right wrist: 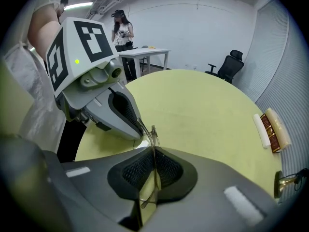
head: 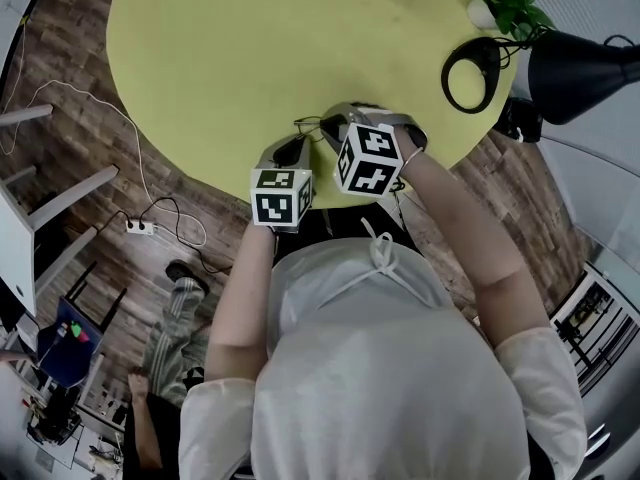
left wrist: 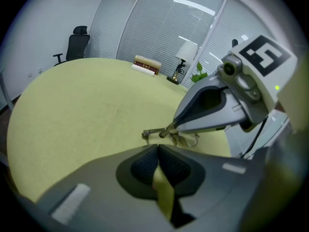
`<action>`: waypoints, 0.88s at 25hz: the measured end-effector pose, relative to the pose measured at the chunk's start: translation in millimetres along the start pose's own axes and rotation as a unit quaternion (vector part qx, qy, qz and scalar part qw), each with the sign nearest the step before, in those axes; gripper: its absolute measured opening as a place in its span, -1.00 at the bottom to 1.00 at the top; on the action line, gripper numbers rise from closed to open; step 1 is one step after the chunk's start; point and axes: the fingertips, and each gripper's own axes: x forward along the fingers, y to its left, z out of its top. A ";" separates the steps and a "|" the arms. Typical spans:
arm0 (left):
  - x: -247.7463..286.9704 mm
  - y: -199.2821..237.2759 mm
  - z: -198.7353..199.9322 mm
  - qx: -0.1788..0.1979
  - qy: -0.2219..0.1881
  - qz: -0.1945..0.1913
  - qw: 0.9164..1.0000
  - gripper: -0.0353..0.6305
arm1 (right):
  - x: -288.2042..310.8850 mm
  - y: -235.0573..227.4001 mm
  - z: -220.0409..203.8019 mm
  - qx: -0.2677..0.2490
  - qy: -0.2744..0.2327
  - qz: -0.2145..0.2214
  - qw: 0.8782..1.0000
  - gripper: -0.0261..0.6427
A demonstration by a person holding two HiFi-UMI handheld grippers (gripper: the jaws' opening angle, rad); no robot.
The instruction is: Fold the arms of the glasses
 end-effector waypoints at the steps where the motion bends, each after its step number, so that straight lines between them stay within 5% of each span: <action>1: -0.1 0.2 0.0 0.000 0.000 0.000 1.000 -0.87 | 1.0 -0.4 0.3 0.003 -0.001 0.002 1.000 -0.89; 22: 1.2 2.6 1.1 0.003 0.002 0.003 1.000 -0.87 | -10.3 -3.9 2.1 0.024 -0.027 0.018 0.999 -0.62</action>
